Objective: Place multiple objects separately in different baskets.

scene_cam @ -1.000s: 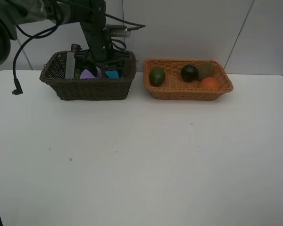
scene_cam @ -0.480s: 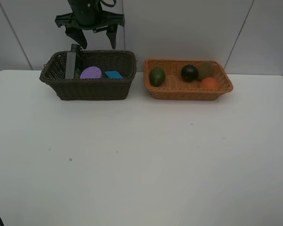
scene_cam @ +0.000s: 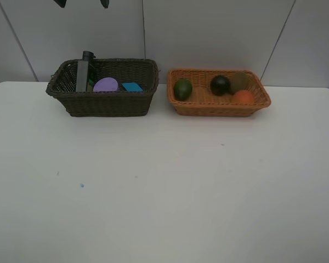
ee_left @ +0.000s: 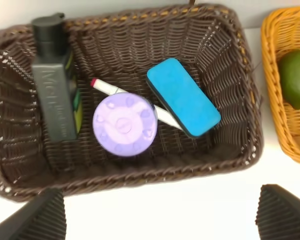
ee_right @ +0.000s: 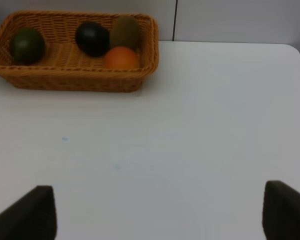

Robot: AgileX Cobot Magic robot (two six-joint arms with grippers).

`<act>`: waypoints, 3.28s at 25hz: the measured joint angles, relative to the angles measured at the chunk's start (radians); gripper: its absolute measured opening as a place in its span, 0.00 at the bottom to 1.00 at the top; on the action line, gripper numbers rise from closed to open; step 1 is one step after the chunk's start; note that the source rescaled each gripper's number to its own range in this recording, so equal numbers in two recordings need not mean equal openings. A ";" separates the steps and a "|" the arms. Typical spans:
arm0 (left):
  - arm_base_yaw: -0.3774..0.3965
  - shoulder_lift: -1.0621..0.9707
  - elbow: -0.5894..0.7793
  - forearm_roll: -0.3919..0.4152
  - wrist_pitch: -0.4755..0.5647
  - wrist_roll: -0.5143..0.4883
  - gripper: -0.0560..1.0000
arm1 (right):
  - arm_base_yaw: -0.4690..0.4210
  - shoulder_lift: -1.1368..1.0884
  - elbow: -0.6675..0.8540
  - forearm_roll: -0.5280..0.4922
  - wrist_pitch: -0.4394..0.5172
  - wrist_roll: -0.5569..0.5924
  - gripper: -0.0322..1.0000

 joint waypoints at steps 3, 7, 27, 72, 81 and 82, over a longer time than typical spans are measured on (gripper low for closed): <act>0.000 -0.120 0.106 0.016 0.000 0.004 1.00 | 0.000 0.000 0.000 0.000 0.000 0.000 1.00; 0.000 -0.309 0.304 0.046 0.000 0.006 1.00 | 0.000 0.000 0.000 0.000 0.000 0.000 1.00; 0.000 -1.291 1.130 0.110 0.002 0.006 1.00 | 0.000 0.000 0.000 0.000 0.000 0.000 1.00; 0.002 -1.805 1.524 -0.148 -0.137 0.277 1.00 | 0.000 0.000 0.000 0.000 0.000 0.000 1.00; 0.244 -1.870 1.525 -0.148 -0.139 0.279 1.00 | 0.000 0.000 0.000 0.001 0.000 0.001 1.00; 0.271 -1.870 1.525 -0.148 -0.139 0.279 1.00 | 0.000 0.000 0.000 0.001 0.000 0.001 1.00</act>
